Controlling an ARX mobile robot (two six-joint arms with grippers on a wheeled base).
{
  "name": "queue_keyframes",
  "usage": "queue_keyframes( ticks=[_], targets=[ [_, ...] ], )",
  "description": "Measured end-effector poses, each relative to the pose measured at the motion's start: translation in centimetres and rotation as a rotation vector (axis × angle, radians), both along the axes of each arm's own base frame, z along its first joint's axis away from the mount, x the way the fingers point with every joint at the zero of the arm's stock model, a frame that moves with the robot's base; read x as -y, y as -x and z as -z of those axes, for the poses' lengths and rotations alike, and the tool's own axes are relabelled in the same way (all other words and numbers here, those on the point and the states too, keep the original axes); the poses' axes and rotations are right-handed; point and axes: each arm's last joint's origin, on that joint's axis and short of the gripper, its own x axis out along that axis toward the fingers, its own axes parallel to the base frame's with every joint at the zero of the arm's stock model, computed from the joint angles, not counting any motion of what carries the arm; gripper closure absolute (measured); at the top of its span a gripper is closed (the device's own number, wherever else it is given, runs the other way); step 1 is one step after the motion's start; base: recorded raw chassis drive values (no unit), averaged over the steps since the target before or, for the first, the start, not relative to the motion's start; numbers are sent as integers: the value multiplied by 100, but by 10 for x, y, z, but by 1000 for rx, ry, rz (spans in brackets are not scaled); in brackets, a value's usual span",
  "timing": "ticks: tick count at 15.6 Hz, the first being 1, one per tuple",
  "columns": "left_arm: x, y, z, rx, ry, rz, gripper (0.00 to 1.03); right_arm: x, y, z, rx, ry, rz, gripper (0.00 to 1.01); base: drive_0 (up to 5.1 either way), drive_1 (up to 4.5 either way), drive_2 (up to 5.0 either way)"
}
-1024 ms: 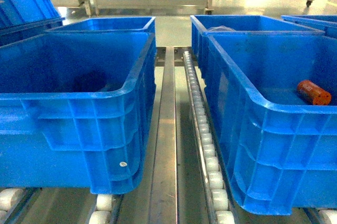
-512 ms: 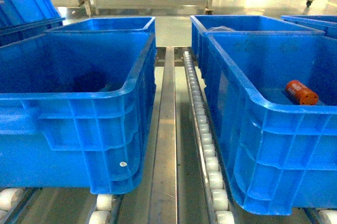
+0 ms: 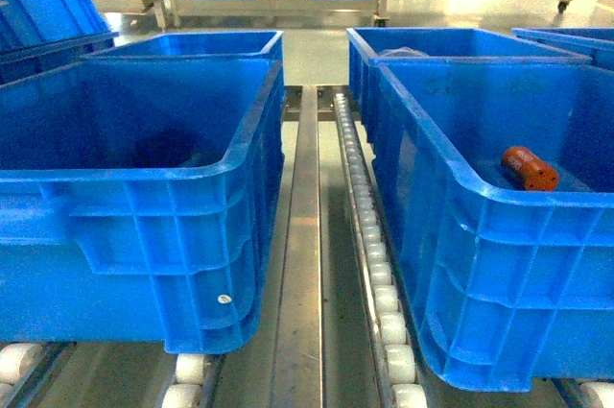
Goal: Sort blue parts and orange caps into right shelf containers
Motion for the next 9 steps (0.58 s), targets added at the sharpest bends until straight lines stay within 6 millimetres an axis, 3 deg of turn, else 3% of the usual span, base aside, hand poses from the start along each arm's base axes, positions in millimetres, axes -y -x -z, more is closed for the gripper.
queue_keyframes(
  ticks=[8,9],
  targets=[
    [0,12,6,-47,0,0,101,0,13,7,-56,0,-3,99,0,0,0],
    [0,17,4,-9,0,0,101,0,17,2,9,-1,-1,99,0,0,0]
  ],
)
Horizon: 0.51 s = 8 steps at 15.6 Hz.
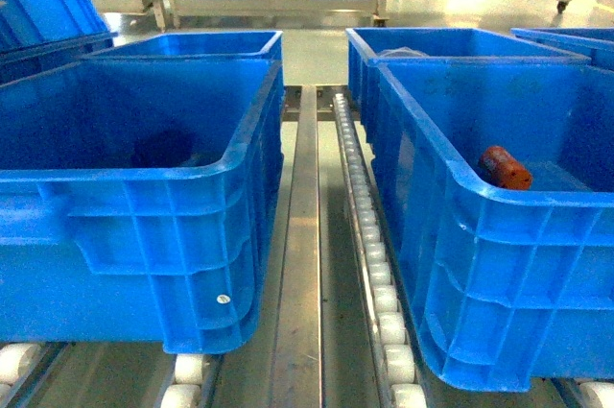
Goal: Sort blue parts and orange caps into right shelf containers
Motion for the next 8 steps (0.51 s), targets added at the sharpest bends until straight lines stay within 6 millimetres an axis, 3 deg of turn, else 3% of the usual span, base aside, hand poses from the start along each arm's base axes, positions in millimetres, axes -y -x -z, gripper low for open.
queue_keyframes(
  ticks=[3,4,8],
  targets=[
    [0,0,0,-2,-2,-2,101,0,0,2,-18,-2,1,99,0,0,0],
    [0,0,1,-8,-2,-1,93,0,0,2,-20,-1,1,97,0,0,0],
    [0,0,1,-7,-2,0,43,0,0,2,-20,-2,1,44,0,0,0]
  ],
)
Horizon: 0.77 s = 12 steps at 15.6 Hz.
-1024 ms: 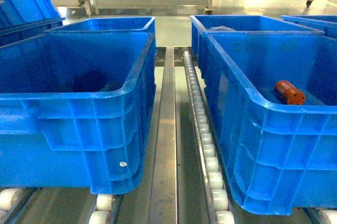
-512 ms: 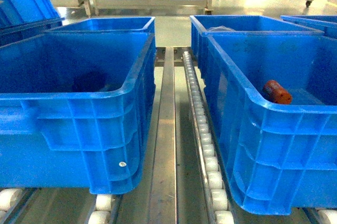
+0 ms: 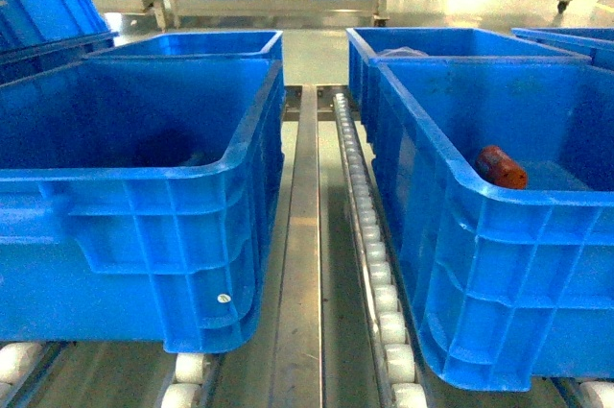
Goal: Sort blue parts and orange caps into right shelf containers
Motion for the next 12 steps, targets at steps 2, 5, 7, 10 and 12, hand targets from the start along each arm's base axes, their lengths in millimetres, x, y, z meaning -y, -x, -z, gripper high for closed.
queue_keyframes(
  ticks=[2,5,7,10,12],
  targets=[
    [0,0,0,0,0,0,17,0,0,0,0,0,0,19,0,0,0],
    [0,0,0,0,-2,0,5,0,0,0,0,0,0,3,0,0,0],
    [0,0,0,0,-2,0,5,0,0,0,0,0,0,3,0,0,0],
    [0,0,0,0,-2,0,5,0,0,0,0,0,0,3,0,0,0],
    [0,0,0,0,-2,0,5,0,0,0,0,0,0,3,0,0,0]
  ],
)
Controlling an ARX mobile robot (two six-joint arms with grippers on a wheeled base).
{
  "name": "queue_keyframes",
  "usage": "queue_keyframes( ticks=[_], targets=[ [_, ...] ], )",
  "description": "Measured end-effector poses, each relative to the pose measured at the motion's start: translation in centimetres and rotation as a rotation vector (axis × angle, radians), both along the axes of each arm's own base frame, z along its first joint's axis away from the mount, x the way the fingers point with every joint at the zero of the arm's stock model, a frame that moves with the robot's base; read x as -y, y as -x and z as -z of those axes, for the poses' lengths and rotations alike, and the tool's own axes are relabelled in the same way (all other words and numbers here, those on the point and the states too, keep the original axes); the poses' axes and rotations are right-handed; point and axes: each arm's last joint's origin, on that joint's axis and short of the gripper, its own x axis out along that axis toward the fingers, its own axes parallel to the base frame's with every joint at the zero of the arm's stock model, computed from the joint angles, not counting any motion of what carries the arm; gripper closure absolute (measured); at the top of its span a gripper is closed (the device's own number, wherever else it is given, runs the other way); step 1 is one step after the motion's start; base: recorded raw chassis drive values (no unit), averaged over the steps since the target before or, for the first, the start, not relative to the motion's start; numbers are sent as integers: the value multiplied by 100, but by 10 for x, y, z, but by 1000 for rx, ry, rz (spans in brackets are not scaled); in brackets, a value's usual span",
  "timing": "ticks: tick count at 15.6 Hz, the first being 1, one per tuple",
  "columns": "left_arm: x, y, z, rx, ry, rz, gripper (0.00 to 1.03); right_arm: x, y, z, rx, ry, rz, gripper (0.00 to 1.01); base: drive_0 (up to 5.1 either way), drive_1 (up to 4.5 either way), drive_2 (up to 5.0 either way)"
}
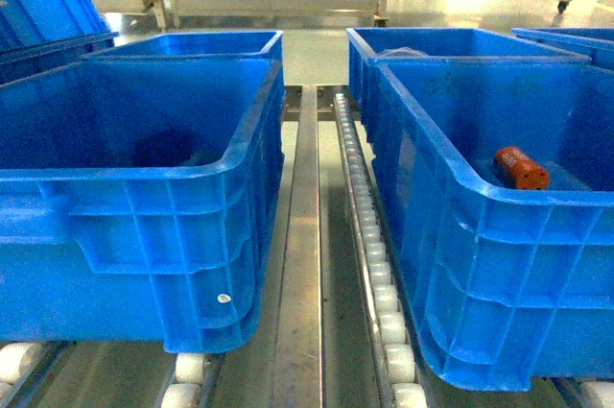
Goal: Sort blue parts and orange caps into right shelf containers
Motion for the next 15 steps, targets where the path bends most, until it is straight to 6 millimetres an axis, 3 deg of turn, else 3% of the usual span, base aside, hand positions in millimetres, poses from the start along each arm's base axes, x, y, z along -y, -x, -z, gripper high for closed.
queue_keyframes(
  ticks=[15],
  targets=[
    [0,0,0,0,0,0,5,0,0,0,0,0,0,3,0,0,0]
  ],
)
